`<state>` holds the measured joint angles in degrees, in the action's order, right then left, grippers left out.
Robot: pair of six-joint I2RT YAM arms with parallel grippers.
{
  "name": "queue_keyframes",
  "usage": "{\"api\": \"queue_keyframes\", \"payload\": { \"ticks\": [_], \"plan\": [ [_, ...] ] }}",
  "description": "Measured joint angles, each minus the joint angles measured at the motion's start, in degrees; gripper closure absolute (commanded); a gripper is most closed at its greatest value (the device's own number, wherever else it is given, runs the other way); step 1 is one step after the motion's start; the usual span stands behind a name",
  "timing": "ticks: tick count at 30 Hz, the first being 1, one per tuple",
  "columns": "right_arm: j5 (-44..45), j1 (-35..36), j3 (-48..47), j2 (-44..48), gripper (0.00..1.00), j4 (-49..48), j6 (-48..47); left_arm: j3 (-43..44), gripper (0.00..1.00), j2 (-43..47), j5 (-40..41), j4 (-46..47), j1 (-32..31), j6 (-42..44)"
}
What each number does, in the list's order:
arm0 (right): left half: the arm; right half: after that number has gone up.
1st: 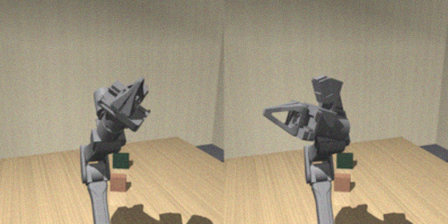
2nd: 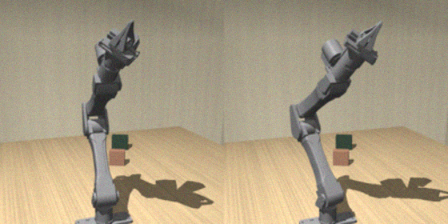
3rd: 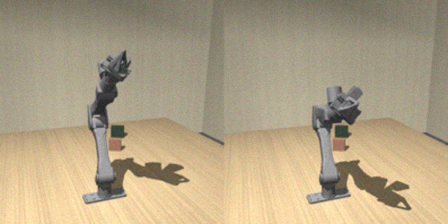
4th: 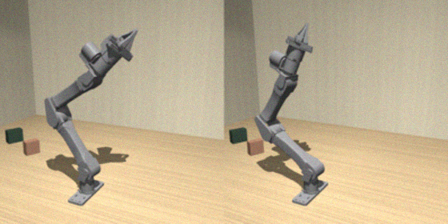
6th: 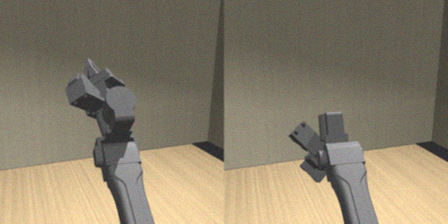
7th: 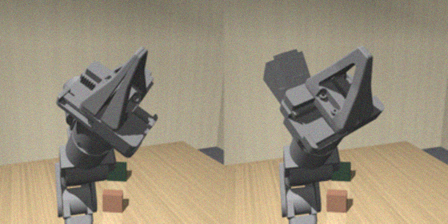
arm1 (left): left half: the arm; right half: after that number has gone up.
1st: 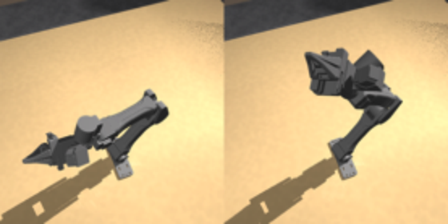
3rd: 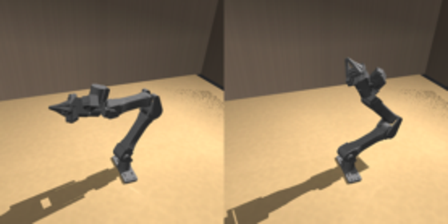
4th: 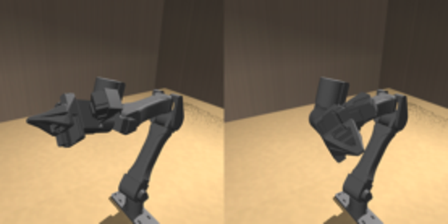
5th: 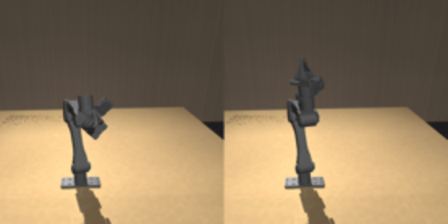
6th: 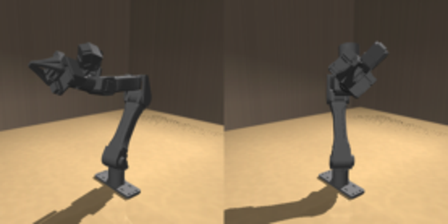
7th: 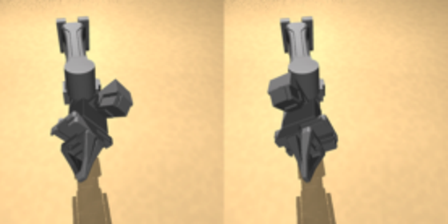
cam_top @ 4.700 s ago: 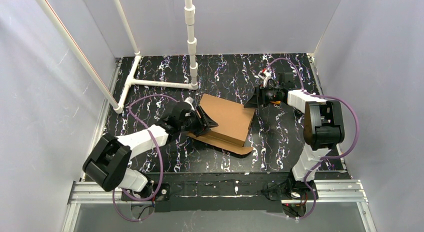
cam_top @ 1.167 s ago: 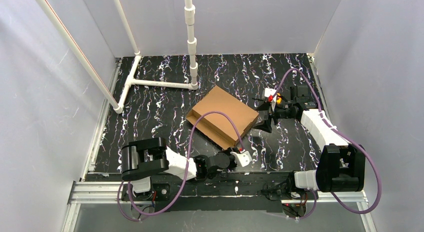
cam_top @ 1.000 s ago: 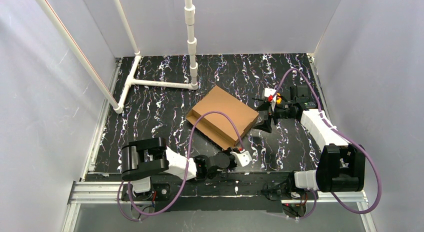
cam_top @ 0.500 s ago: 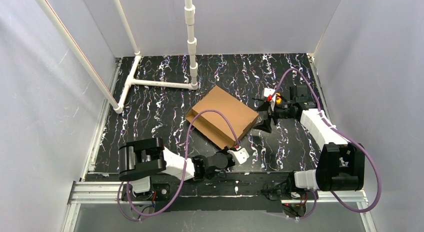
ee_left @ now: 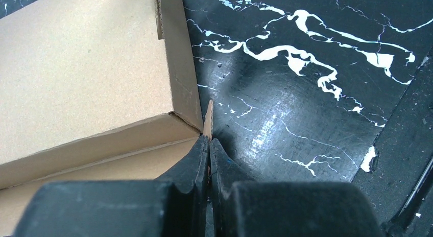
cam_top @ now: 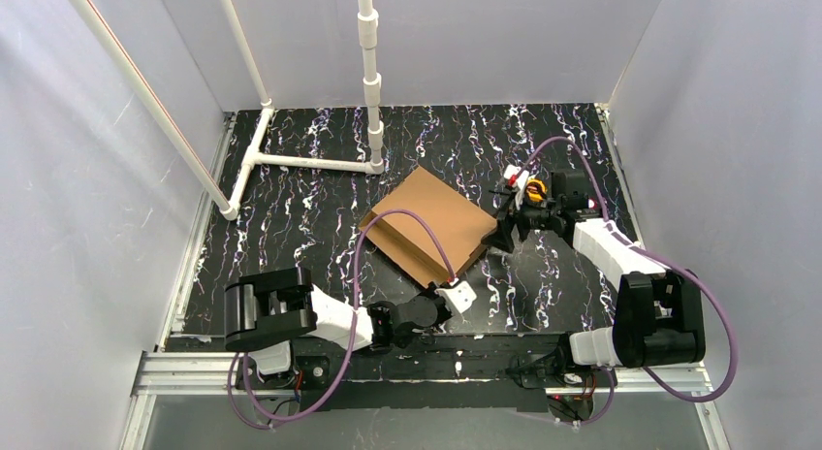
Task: Fold the paper box
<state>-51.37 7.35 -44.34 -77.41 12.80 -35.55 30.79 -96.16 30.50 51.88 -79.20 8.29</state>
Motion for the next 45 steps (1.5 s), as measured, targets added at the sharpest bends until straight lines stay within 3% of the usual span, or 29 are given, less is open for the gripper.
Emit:
{"api": "queue_keyframes", "payload": {
  "ticks": [8, 14, 31, 45],
  "plan": [
    [9.2, 0.0, 2.6, -1.4, 0.17, -18.2, 24.7, -0.5, 1.0, 0.4, 0.1, 0.3, 0.5, -1.6],
    [13.4, 0.0, 2.6, -7.2, 0.21, -22.6, 35.1, -0.9, 1.0, 0.5, 0.0, 0.9, 0.7, -2.7],
    [14.8, -0.3, 2.8, -12.9, 0.37, -26.0, 43.3, -3.1, 1.0, 2.2, -0.4, 2.2, 2.6, -8.5],
    [14.8, -0.3, 2.8, -13.2, 0.4, -26.6, 44.2, -4.3, 1.0, 3.4, -1.8, 2.8, 5.1, -15.1]
  ]
}}
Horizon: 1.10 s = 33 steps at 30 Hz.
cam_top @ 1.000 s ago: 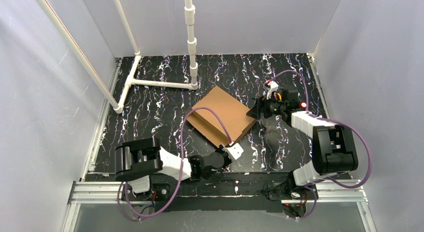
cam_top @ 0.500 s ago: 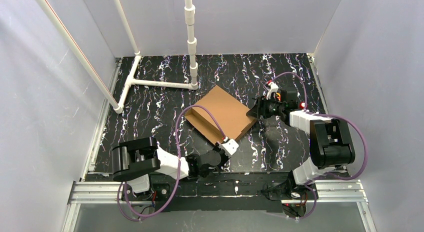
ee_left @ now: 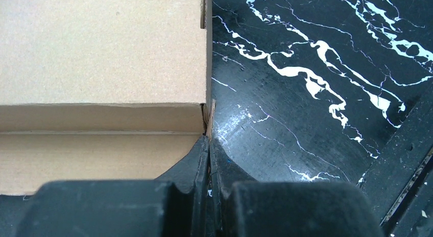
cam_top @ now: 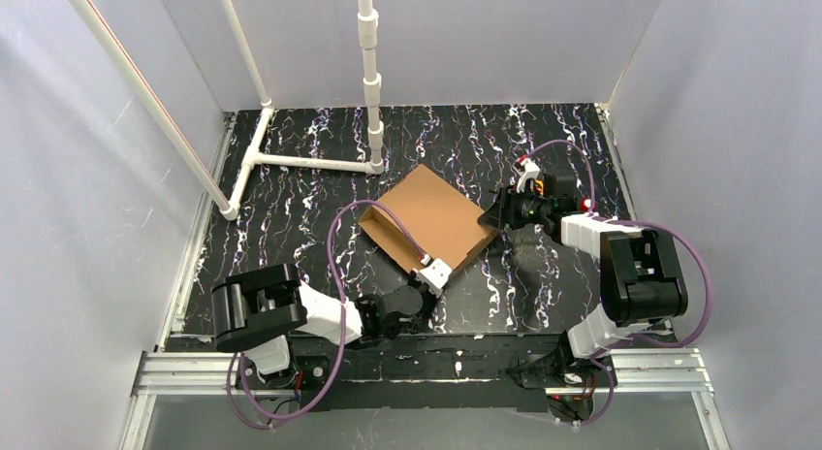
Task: Fold the paper box
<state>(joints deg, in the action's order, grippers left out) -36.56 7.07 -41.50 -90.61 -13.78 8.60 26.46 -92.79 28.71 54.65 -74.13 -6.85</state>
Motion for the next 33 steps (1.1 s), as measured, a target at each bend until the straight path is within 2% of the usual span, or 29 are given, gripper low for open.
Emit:
{"api": "queue_keyframes", "payload": {
  "ticks": [33],
  "plan": [
    [-1.3, -0.2, -1.5, -2.1, 0.45, 0.1, 0.2, -3.6, 1.0, 0.7, -1.0, 3.7, 1.7, -4.3]
  ]
}}
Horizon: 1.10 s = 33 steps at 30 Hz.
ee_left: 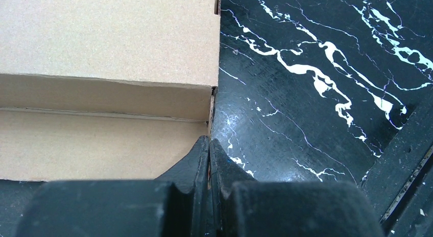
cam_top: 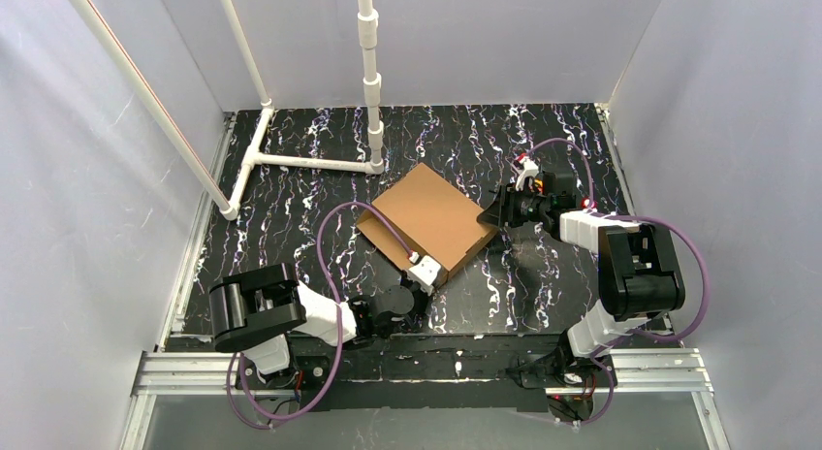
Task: Fold the paper box
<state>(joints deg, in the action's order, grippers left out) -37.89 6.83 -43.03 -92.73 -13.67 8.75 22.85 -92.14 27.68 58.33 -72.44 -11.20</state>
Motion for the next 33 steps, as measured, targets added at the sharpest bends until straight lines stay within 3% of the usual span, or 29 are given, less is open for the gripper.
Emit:
{"api": "queue_keyframes", "payload": {
  "ticks": [14, 33],
  "plan": [
    [-0.2, 0.0, -0.1, -0.1, 0.45, 0.0, -0.4, 1.4, 1.0, 1.0, -1.1, -3.5, 0.4, 1.6],
    [0.3, 0.4, -0.8, -0.4, 0.45, -0.1, -1.5, 11.7, 1.0, 3.5, -5.7, -21.6, 5.4, 0.8]
  ]
}}
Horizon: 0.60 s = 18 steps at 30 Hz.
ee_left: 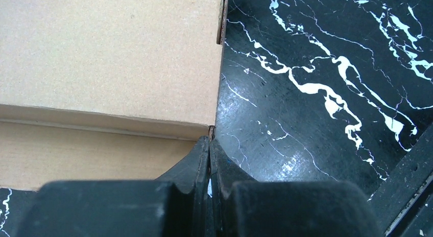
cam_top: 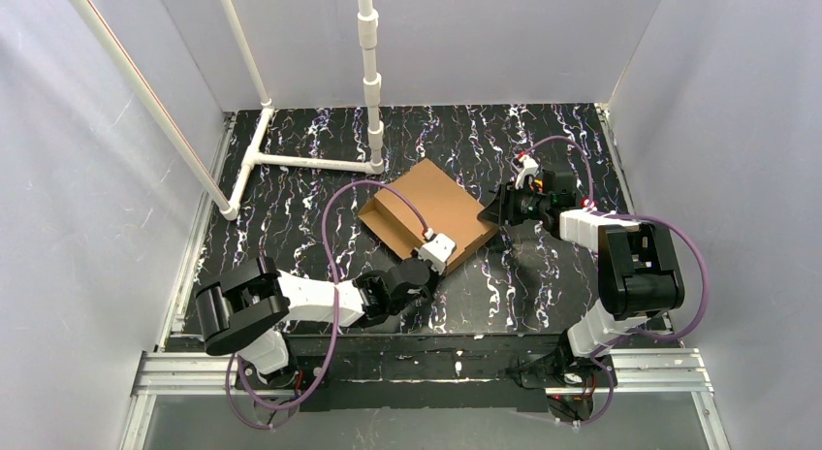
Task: Fold the paper box
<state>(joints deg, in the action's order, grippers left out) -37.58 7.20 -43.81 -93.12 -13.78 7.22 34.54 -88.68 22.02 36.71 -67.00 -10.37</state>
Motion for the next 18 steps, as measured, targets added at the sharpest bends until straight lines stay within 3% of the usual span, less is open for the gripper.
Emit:
{"api": "queue_keyframes", "payload": {
  "ticks": [3, 6, 12, 15, 18],
  "plan": [
    [0.1, 0.0, 0.0, 0.0, 0.45, 0.1, -0.1, 0.5, 0.88, 0.0, -0.6, -1.6, 0.2, -0.9],
    [0.1, 0.1, 0.0, 0.0, 0.44, 0.2, -0.1, 0.5, 0.68, 1.2, -0.9, -3.6, 0.6, -2.4],
    [0.2, 0.1, 0.0, 0.0, 0.44, 0.2, -0.2, 2.1, 0.41, 12.9, -5.0, -13.0, 4.3, -8.5],
    [0.1, 0.1, 0.0, 0.0, 0.44, 0.2, -0.4, 3.7, 0.33, 18.7, -7.3, -18.1, 7.6, -11.2],
    [0.1, 0.1, -0.1, 0.0, 0.44, 0.3, -0.6, 5.5, 0.31, 23.4, -8.6, -25.2, 12.2, -14.6]
  ]
}}
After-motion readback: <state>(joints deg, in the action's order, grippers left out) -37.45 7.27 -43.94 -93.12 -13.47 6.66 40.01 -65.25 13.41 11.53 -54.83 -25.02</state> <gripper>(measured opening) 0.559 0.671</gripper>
